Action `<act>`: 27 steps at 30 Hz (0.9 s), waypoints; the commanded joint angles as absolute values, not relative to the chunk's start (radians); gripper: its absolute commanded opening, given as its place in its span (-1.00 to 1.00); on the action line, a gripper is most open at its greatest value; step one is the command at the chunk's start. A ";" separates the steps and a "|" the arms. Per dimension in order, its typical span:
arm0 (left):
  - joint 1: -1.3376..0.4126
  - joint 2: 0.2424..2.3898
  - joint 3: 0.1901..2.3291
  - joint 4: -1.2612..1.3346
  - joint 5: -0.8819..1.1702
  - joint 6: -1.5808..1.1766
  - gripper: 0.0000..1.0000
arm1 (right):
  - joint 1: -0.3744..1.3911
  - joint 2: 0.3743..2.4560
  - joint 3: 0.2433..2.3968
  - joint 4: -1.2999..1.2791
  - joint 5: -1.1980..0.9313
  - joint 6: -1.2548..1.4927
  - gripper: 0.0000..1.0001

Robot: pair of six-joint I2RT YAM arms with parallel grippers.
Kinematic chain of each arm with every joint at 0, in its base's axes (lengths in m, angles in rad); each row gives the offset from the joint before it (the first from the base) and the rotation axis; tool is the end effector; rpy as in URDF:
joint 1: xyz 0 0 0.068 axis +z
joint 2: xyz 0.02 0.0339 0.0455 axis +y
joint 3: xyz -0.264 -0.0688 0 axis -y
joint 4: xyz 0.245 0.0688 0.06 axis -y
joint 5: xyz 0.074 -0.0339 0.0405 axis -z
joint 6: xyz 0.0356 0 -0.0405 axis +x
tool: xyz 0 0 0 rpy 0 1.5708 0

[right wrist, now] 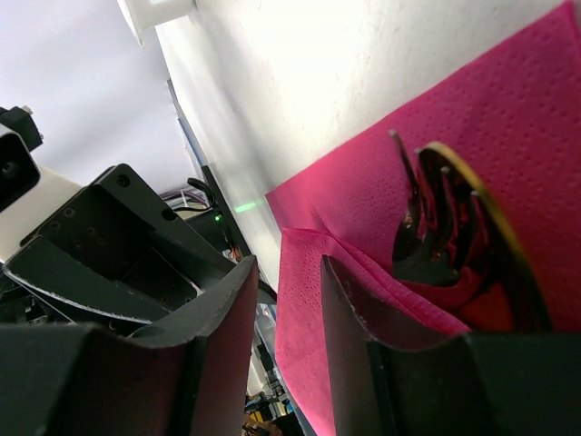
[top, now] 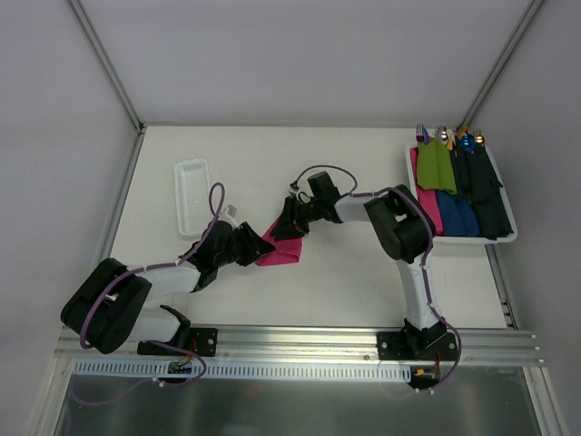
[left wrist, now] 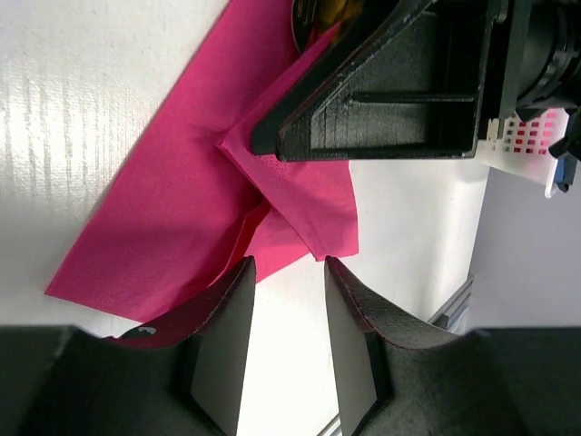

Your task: Place the utensils on the paper napkin and roll it up

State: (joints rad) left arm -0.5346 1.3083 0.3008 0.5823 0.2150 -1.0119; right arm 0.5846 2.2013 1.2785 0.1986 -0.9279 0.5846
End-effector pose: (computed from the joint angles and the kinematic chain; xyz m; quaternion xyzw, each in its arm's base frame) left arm 0.1959 -0.1248 0.1485 -0.1410 0.8256 -0.4409 0.3226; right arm 0.3535 0.2681 0.1045 -0.1838 0.8154 0.5430 0.0812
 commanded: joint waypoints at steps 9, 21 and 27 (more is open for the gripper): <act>-0.520 1.373 0.406 0.515 0.132 -1.040 -0.26 | 0.586 2.201 1.273 0.224 -0.931 0.584 -0.27; -0.520 1.459 0.457 0.496 0.118 -1.055 -0.52 | 0.584 2.200 1.282 0.224 -0.934 0.588 -0.28; -0.517 1.482 0.466 0.463 0.118 -1.055 -0.60 | 0.581 2.200 1.287 0.224 -0.936 0.586 -0.29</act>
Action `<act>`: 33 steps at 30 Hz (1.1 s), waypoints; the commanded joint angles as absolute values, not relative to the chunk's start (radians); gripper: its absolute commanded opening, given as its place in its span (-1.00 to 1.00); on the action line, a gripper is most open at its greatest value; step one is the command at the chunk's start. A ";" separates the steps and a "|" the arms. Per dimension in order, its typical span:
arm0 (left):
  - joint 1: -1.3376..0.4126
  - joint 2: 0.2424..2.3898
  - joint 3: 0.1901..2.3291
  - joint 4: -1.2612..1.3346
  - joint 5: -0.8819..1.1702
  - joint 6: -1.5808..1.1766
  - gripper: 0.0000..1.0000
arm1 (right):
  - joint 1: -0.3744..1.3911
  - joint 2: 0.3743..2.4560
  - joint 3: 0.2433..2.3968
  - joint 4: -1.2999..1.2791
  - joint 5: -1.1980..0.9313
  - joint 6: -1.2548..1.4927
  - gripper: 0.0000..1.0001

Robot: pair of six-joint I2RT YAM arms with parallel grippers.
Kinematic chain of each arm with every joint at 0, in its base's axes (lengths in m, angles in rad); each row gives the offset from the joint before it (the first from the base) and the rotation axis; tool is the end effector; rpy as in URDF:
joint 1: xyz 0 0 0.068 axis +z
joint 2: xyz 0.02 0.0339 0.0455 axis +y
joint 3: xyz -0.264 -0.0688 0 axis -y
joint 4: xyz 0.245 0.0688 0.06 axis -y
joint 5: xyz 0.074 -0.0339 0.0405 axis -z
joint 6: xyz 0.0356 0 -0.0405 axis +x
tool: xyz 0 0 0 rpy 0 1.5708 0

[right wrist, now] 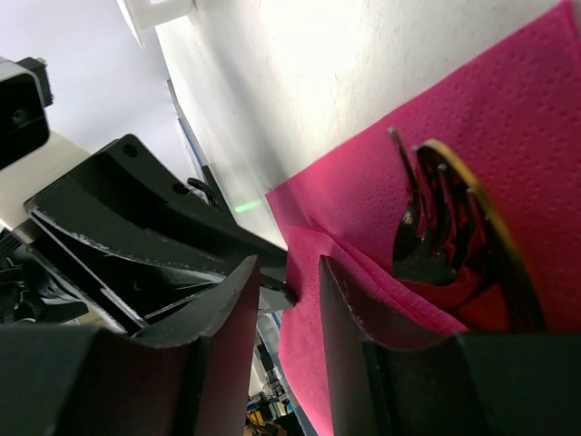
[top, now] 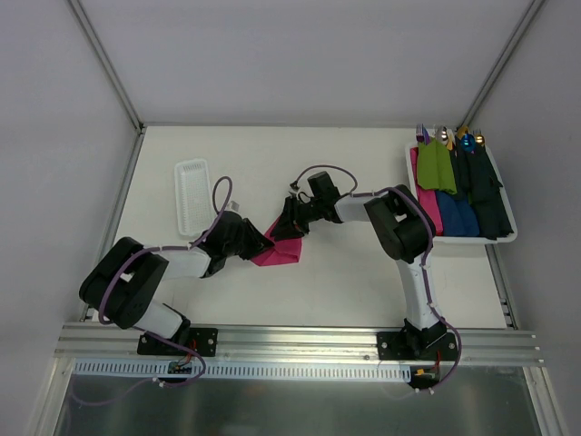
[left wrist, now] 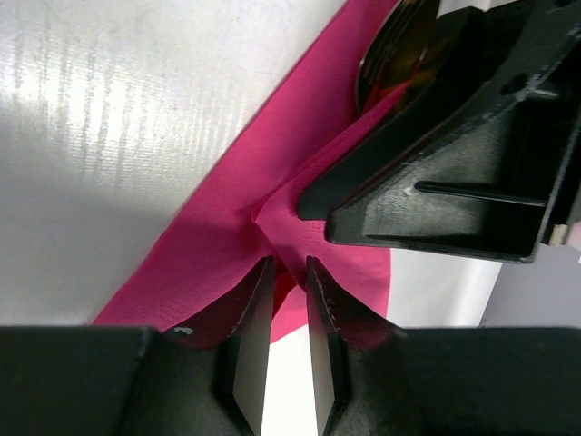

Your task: Place the utensils on the paper napkin and roll it up

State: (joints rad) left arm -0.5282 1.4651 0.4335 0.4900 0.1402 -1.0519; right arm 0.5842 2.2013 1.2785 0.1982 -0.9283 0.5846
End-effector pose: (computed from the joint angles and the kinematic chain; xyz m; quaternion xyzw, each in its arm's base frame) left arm 0.2247 -0.1369 0.1403 -0.1915 0.8477 -0.3917 0.3022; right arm 0.3536 0.2680 0.1044 -0.1836 0.8154 0.5430 0.0810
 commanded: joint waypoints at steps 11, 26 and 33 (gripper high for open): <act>-0.517 1.474 0.476 0.436 0.097 -1.054 -1.00 | 0.577 2.186 1.290 0.222 -0.951 0.575 -0.29; -0.515 1.402 0.466 0.336 0.025 -1.020 -1.00 | 0.514 2.049 1.353 0.172 -1.035 0.535 -0.28; -0.514 1.430 0.465 0.327 0.006 -1.038 -1.00 | 0.520 1.997 1.286 0.121 -1.045 0.496 -0.31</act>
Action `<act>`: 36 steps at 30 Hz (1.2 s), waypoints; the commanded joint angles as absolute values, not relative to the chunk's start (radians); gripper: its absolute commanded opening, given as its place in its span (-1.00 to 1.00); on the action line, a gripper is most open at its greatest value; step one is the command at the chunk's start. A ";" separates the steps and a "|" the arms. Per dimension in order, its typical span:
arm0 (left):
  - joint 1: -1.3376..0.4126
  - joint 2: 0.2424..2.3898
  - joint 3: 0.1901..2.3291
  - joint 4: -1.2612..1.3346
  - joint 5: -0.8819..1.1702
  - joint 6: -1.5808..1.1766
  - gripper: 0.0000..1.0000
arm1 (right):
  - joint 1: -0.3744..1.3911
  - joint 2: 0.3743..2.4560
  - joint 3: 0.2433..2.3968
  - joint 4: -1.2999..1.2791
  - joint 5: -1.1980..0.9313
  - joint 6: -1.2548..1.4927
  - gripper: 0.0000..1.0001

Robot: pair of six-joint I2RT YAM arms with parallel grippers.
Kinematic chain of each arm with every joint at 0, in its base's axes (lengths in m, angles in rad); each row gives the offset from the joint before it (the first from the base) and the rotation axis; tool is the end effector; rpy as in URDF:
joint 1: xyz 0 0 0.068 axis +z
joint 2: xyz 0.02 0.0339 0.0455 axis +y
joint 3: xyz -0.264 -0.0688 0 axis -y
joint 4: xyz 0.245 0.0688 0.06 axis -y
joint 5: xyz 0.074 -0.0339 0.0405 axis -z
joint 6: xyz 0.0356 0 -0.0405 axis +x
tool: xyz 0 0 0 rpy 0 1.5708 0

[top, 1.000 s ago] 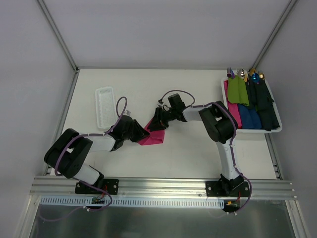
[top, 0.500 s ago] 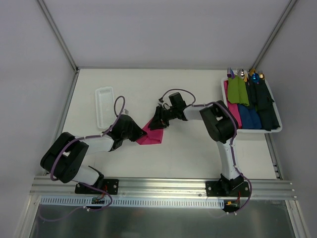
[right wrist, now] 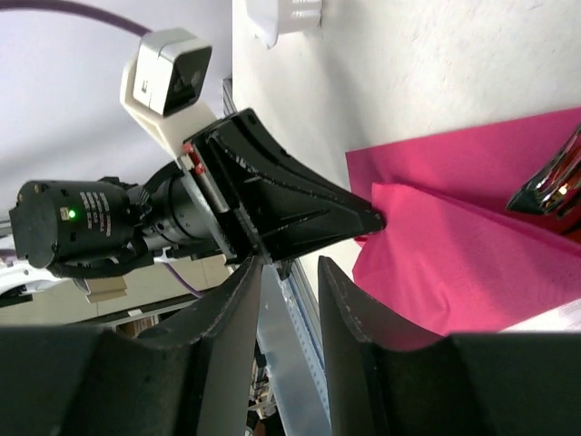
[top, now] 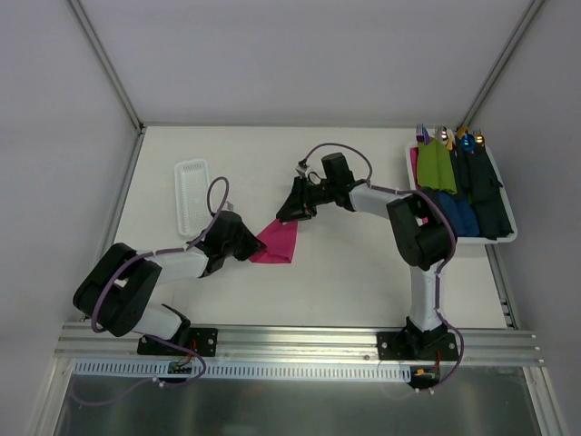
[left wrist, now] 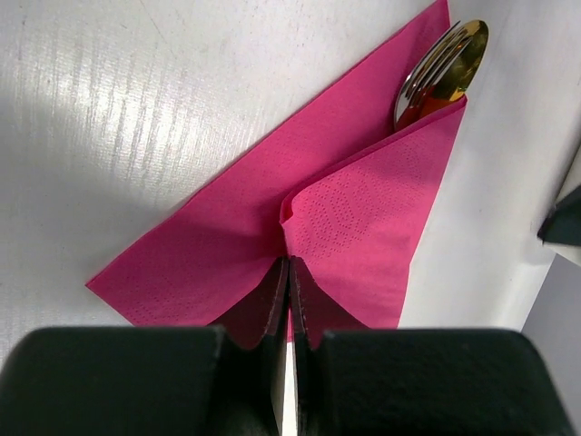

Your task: Place the utensils on the paper napkin and roll it up

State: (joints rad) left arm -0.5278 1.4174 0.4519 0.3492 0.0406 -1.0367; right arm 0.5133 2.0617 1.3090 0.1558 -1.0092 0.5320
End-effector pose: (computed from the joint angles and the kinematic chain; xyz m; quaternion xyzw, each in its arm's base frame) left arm 0.2220 -0.1311 0.1437 -0.2145 0.8618 -0.3365 0.3130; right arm 0.3695 0.2429 0.1704 -0.2190 0.7757 0.5747 0.1416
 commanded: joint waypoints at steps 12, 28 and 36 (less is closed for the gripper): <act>-0.502 1.451 0.453 0.318 -0.025 -1.063 -1.00 | 0.551 1.977 1.169 0.034 -0.997 0.387 -0.42; -0.497 1.462 0.437 0.344 -0.018 -1.071 -1.00 | 0.589 2.111 1.226 0.034 -0.916 0.377 -0.60; -0.497 1.408 0.423 0.347 -0.006 -1.068 -0.60 | 0.591 2.151 1.238 0.028 -0.890 0.382 -0.66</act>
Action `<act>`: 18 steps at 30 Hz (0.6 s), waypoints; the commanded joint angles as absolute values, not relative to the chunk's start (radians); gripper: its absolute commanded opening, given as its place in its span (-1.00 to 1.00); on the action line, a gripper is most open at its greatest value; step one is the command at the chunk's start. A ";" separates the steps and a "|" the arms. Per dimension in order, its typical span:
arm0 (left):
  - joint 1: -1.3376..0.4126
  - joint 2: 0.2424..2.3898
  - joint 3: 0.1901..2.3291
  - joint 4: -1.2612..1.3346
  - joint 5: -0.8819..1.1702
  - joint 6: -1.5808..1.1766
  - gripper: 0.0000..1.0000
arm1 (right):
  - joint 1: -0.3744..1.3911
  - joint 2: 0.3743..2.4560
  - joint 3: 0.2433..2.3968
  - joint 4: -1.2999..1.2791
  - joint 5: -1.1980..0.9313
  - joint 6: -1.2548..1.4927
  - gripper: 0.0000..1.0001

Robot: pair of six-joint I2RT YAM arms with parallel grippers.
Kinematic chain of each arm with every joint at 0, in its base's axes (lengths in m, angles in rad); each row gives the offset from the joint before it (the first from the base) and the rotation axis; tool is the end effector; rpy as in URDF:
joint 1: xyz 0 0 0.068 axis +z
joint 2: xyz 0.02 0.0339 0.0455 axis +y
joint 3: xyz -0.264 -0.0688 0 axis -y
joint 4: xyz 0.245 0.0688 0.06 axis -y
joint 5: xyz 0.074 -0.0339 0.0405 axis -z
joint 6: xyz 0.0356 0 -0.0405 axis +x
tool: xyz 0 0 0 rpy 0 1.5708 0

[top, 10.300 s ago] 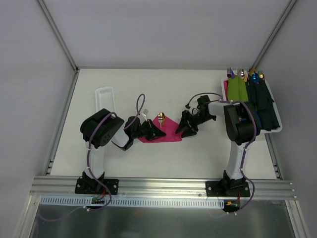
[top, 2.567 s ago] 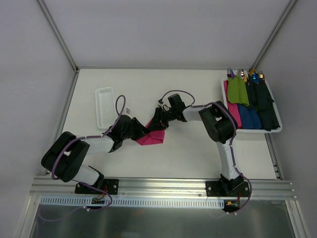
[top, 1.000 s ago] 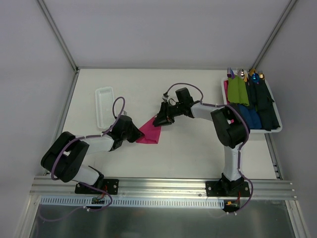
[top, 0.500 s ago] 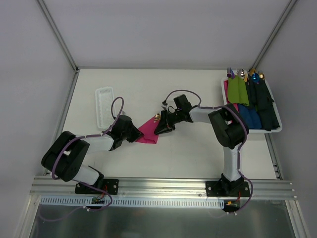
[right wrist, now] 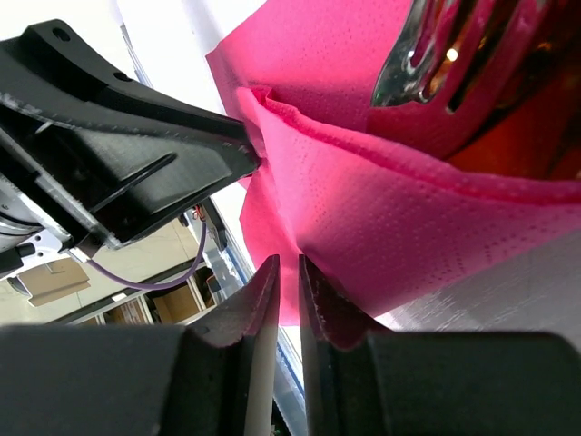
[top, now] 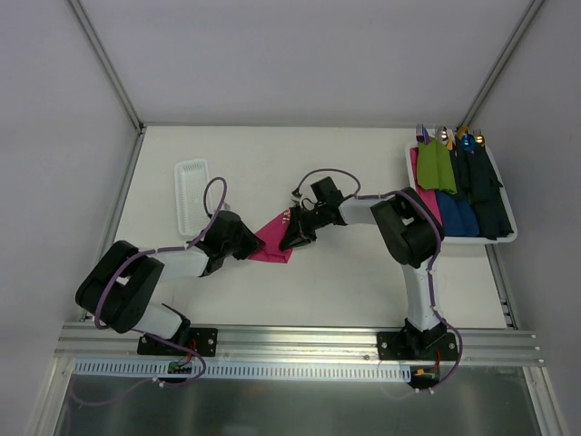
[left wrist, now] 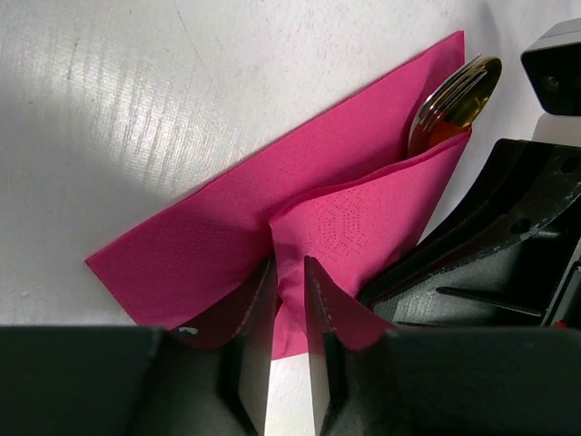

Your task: Place the utensils on the paper napkin and roll it up

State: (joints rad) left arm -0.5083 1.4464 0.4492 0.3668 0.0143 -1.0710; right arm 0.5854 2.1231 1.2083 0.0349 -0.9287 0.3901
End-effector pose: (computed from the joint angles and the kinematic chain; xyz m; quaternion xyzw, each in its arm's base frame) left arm 0.2261 -0.1266 0.1376 -0.2444 0.8573 -0.3262 0.3145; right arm 0.3312 0.2537 0.1072 -0.2329 0.8225 0.5141 0.0700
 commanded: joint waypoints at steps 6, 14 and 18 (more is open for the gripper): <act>-0.497 1.195 0.382 0.227 -0.061 -1.045 -0.42 | 0.591 2.155 1.239 0.023 -0.890 0.377 -0.66; -0.497 1.098 0.331 0.205 -0.028 -1.009 -0.74 | 0.588 2.151 1.243 0.023 -0.897 0.374 -0.67; -0.497 1.152 0.322 0.294 0.043 -0.999 -0.88 | 0.589 2.154 1.252 0.018 -0.897 0.374 -0.67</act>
State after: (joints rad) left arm -0.5083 1.1240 0.3309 0.2382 -0.0059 -1.0283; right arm 0.5850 2.1349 1.2232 0.0322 -0.9329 0.3916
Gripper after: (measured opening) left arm 0.070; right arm 0.166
